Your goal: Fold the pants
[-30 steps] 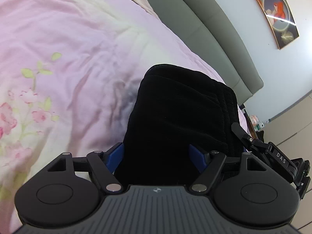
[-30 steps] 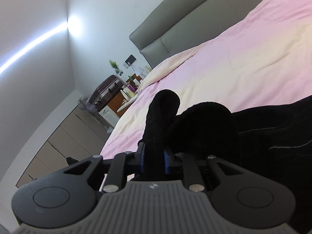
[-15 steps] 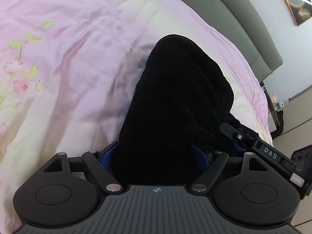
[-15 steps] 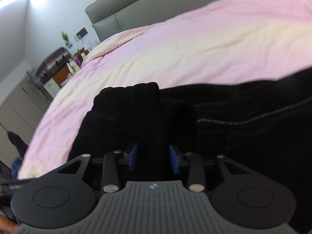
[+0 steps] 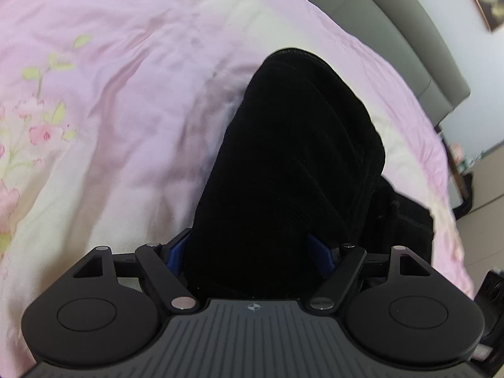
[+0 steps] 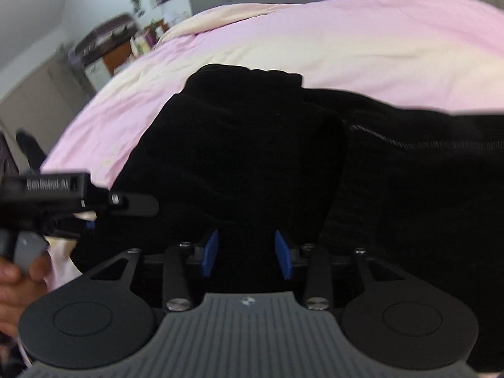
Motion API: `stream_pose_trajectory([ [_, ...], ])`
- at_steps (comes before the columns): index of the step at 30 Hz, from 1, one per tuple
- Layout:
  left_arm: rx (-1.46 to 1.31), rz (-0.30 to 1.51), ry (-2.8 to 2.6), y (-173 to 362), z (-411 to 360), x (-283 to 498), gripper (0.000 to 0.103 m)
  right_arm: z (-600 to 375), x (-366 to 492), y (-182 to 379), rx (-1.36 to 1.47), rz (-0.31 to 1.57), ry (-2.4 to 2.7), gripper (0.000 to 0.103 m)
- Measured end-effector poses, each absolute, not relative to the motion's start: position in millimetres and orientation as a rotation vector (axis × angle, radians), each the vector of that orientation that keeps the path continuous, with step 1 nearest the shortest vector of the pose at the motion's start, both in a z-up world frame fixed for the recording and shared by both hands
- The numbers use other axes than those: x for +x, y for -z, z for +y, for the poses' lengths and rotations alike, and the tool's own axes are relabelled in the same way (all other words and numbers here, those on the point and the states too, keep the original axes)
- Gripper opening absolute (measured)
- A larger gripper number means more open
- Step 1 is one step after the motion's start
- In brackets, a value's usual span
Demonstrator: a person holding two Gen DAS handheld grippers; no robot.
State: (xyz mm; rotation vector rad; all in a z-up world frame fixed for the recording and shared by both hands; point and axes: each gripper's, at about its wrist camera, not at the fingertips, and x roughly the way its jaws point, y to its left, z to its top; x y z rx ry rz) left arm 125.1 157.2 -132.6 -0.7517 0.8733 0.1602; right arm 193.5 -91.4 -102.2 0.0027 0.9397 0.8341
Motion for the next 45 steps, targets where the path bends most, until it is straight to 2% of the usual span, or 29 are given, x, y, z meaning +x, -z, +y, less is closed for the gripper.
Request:
stream_pose_trajectory([
  [3, -0.742, 0.877, -0.194, 130, 153, 127, 0.089, -105, 176, 88, -0.024, 0.869, -0.837, 0.033],
  [9, -0.831, 0.868, -0.176, 133, 165, 118, 0.087, -189, 169, 58, 0.201, 0.71, -0.629, 0.037],
  [11, -0.866, 0.859, -0.169, 134, 168, 113, 0.086, -227, 166, 52, 0.306, 0.654, -0.511, 0.042],
  [13, -0.878, 0.857, -0.162, 134, 168, 112, 0.085, -265, 163, 53, 0.398, 0.629, -0.367, 0.053],
  [15, -0.883, 0.856, -0.157, 134, 169, 111, 0.085, -302, 163, 62, 0.499, 0.657, -0.229, 0.061],
  [20, -0.908, 0.848, -0.158, 136, 168, 108, 0.085, -355, 171, 98, 0.805, 0.765, -0.021, 0.064],
  [23, -0.927, 0.842, -0.151, 140, 169, 107, 0.085, -352, 183, 113, 0.85, 0.82, -0.023, 0.064],
  [27, -0.998, 0.83, -0.128, 151, 175, 107, 0.086, -346, 201, 122, 0.81, 0.872, -0.054, 0.073],
  [32, -1.1, 0.78, -0.171, 158, 173, 97, 0.088, -339, 210, 140, 0.753, 0.949, -0.081, 0.074],
  [40, -1.356, 0.62, -0.221, 173, 170, 67, 0.089, -365, 201, 153, 1.039, 0.886, -0.03, 0.072],
  [45, -1.389, 0.585, -0.224, 175, 167, 67, 0.091, -365, 199, 158, 1.084, 0.902, -0.047, 0.068],
])
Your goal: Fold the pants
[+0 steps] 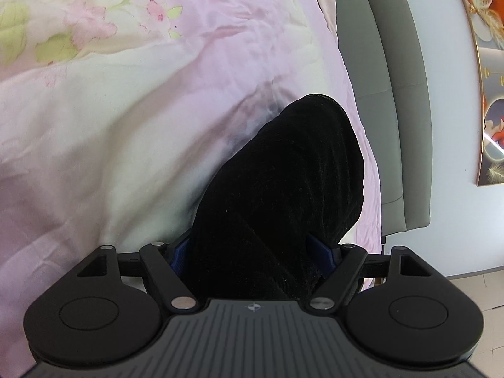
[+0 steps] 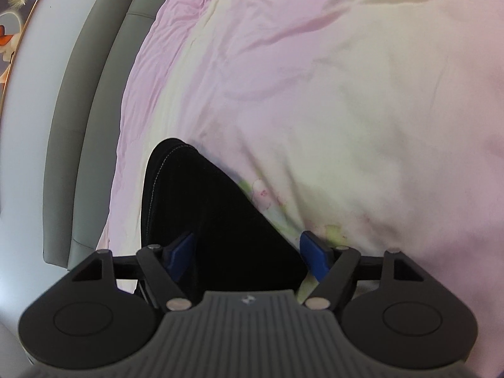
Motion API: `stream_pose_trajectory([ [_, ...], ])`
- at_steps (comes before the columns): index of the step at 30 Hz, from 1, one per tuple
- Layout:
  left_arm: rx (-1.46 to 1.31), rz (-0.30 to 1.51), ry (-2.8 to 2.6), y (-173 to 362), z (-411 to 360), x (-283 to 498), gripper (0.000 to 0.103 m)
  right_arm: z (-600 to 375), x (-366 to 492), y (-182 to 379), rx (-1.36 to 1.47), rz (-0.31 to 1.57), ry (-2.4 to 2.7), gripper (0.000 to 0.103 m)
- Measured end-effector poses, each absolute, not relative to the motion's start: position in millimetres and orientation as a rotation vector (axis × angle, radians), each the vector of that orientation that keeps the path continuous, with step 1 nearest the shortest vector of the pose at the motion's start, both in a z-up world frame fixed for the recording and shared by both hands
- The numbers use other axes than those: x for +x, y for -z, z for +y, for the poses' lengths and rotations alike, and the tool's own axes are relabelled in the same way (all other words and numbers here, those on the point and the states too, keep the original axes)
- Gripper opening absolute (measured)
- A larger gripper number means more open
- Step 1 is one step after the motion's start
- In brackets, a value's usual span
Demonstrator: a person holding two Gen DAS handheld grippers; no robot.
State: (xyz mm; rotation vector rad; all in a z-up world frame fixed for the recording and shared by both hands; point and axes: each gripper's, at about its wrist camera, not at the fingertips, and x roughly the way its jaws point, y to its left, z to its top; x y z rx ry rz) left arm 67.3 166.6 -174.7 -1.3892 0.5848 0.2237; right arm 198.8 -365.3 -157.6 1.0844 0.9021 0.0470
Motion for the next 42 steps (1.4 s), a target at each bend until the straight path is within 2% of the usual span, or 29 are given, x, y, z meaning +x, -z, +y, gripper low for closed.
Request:
stream_pose_trajectory([
  [2, -1.417, 0.574, -0.226, 176, 166, 72, 0.092, -358, 200, 155, 1.049, 0.925, -0.081, 0.066],
  [3, -1.436, 0.566, -0.223, 176, 165, 74, 0.092, -354, 202, 154, 1.019, 0.932, -0.089, 0.06],
  [4, -1.456, 0.545, -0.211, 176, 164, 75, 0.074, -352, 202, 153, 1.01, 0.93, -0.093, 0.048],
  [5, -1.458, 0.51, -0.224, 173, 163, 73, 0.051, -354, 201, 153, 1.026, 0.922, -0.096, 0.042],
  [6, -1.443, 0.494, -0.231, 168, 163, 70, 0.036, -357, 197, 153, 1.058, 0.905, -0.105, 0.028],
  [7, -1.427, 0.475, -0.229, 163, 164, 68, 0.031, -360, 193, 149, 1.076, 0.871, -0.112, 0.021],
  [11, -1.367, 0.418, -0.239, 135, 174, 58, 0.024, -360, 179, 110, 1.023, 0.701, -0.229, 0.016],
  [13, -1.295, 0.416, -0.239, 121, 180, 57, 0.024, -356, 175, 104, 0.996, 0.717, -0.242, 0.016],
  [17, -1.257, 0.54, -0.302, 138, 187, 65, 0.024, -360, 182, 148, 1.039, 0.974, -0.068, 0.016],
  [20, -1.298, 0.547, -0.325, 162, 188, 53, 0.025, -359, 184, 143, 1.045, 0.952, -0.067, 0.017],
  [21, -1.288, 0.539, -0.318, 162, 187, 51, 0.025, -359, 182, 141, 1.036, 0.941, -0.071, 0.019],
  [25, -1.259, 0.558, -0.313, 157, 187, 55, 0.031, -366, 181, 156, 1.185, 0.936, -0.048, 0.039],
  [31, -1.287, 0.591, -0.313, 157, 192, 56, 0.041, -353, 192, 159, 1.132, 0.936, -0.061, 0.049],
  [32, -1.281, 0.596, -0.313, 156, 193, 55, 0.042, -350, 194, 158, 1.119, 0.933, -0.069, 0.049],
  [33, -1.275, 0.601, -0.313, 154, 193, 54, 0.043, -348, 195, 157, 1.107, 0.932, -0.076, 0.04],
  [34, -1.268, 0.607, -0.312, 153, 193, 54, 0.043, -348, 194, 155, 1.107, 0.924, -0.093, 0.027],
  [39, -1.27, 0.622, -0.294, 145, 198, 51, 0.043, -338, 186, 113, 1.029, 0.701, -0.266, 0.021],
  [42, -1.223, 0.643, -0.302, 139, 201, 50, 0.043, -327, 184, 101, 0.948, 0.677, -0.277, 0.021],
])
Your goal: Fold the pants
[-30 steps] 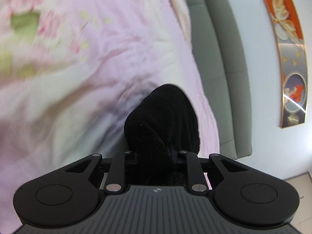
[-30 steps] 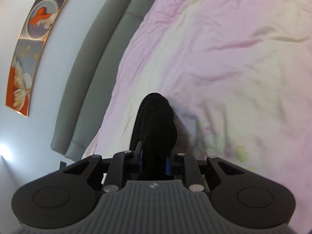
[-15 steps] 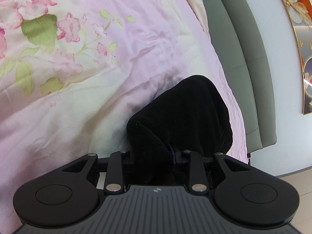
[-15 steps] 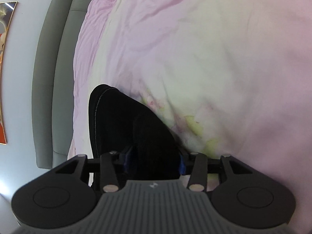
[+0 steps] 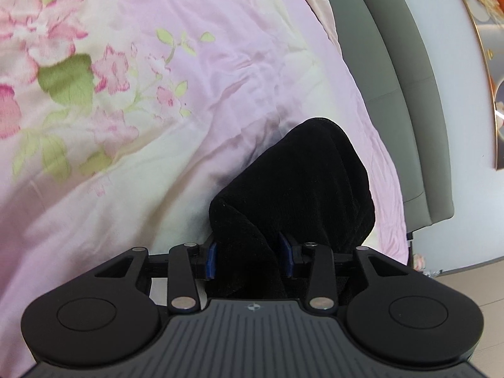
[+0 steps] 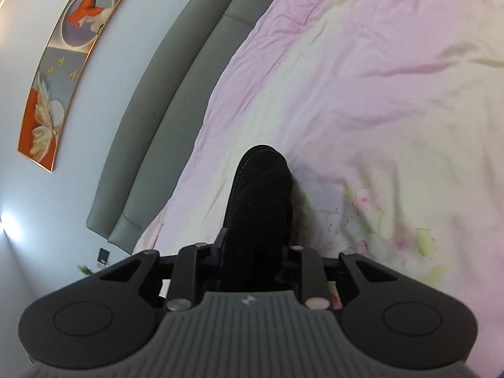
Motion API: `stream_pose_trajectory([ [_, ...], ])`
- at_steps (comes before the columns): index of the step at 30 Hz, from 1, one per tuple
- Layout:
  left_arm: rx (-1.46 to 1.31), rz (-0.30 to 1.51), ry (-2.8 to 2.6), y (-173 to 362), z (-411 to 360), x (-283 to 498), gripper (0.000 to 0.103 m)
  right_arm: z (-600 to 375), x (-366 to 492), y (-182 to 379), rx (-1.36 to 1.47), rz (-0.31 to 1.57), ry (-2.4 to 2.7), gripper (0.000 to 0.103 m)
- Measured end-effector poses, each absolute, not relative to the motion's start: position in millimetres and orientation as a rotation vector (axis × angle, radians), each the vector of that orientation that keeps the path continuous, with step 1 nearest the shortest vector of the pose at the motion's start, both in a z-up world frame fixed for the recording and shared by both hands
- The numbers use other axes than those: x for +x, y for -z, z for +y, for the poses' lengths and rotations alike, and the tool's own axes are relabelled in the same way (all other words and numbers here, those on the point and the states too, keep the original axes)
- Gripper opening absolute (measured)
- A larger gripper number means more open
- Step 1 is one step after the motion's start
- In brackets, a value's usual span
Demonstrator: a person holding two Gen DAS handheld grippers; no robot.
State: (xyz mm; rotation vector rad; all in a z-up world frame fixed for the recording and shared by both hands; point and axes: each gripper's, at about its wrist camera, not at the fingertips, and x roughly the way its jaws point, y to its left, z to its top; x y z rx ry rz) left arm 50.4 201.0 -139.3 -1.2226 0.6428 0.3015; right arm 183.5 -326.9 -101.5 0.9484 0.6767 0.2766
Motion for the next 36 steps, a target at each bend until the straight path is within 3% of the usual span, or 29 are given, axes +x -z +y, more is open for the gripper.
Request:
stream_pose_trajectory([
  [8, -1.2, 0.658, -0.353, 122, 209, 39, 0.043, -343, 183, 130, 1.047, 0.808, -0.155, 0.023],
  [11, -1.064, 0.632, -0.402, 98, 203, 34, 0.043, -345, 184, 136, 1.088, 0.832, -0.144, 0.035],
  [13, -0.965, 0.62, -0.326, 81, 192, 41, 0.051, -346, 184, 143, 1.116, 0.862, -0.125, 0.045],
  [17, -0.741, 0.673, -0.15, 62, 150, 72, 0.051, -345, 186, 151, 1.155, 0.89, -0.104, 0.049],
  [23, -0.532, 0.805, 0.073, 61, 83, 122, 0.051, -344, 187, 154, 1.17, 0.891, -0.09, 0.052],
  [26, -0.452, 0.833, 0.114, 59, 52, 138, 0.056, -345, 188, 157, 1.212, 0.878, -0.078, 0.058],
  [36, -0.187, 0.91, 0.103, 69, 2, 161, 0.06, -338, 194, 156, 1.205, 0.882, -0.104, 0.066],
])
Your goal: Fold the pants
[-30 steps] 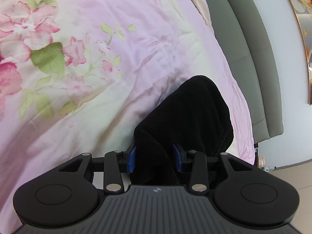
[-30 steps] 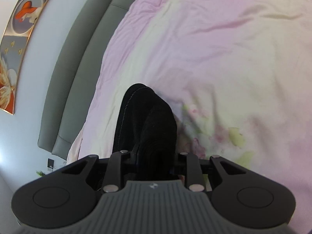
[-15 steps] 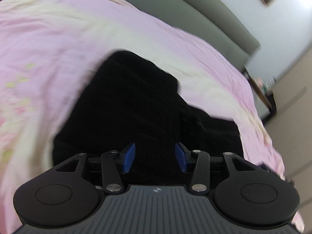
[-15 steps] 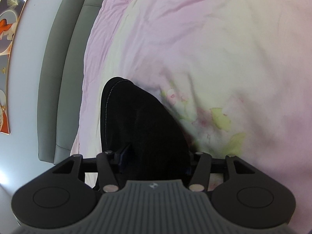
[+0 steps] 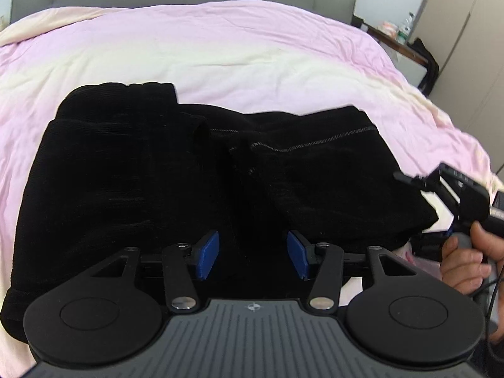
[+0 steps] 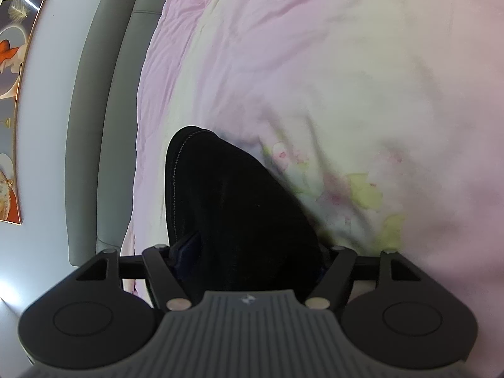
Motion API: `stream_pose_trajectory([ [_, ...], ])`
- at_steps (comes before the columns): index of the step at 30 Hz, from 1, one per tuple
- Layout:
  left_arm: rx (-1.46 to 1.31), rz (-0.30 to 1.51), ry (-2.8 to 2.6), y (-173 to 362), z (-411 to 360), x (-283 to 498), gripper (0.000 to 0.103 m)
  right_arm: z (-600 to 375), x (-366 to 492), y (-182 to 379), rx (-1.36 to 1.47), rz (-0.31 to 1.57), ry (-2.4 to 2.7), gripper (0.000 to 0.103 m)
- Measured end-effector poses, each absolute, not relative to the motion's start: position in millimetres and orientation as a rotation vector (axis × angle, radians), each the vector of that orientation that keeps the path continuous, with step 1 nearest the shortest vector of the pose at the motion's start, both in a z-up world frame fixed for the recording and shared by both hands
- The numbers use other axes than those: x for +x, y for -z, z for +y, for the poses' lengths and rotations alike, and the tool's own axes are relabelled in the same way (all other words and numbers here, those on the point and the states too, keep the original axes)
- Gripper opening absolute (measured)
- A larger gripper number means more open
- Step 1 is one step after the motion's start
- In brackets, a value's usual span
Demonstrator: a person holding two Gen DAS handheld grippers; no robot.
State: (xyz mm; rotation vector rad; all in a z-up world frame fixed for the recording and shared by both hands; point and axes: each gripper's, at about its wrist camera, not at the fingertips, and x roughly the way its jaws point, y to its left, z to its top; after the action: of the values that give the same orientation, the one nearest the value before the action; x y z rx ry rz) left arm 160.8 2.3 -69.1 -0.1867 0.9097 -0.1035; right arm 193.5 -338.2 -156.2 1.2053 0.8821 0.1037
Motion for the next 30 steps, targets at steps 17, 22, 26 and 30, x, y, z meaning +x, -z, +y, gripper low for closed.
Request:
stream_pose_trajectory([
  [17, -0.163, 0.947, 0.105, 81, -7, 167, 0.067, -333, 198, 155, 1.164, 0.903, -0.12, 0.056],
  [22, -0.175, 0.84, 0.09, 49, 12, 145, 0.073, -332, 199, 155, 1.158, 0.905, -0.117, 0.054],
  [26, -0.291, 0.831, 0.024, 43, 61, 128, 0.073, -332, 198, 155, 1.159, 0.906, -0.114, 0.053],
  [30, -0.324, 0.849, -0.028, 51, 97, 114, 0.073, -331, 198, 155, 1.154, 0.907, -0.114, 0.053],
])
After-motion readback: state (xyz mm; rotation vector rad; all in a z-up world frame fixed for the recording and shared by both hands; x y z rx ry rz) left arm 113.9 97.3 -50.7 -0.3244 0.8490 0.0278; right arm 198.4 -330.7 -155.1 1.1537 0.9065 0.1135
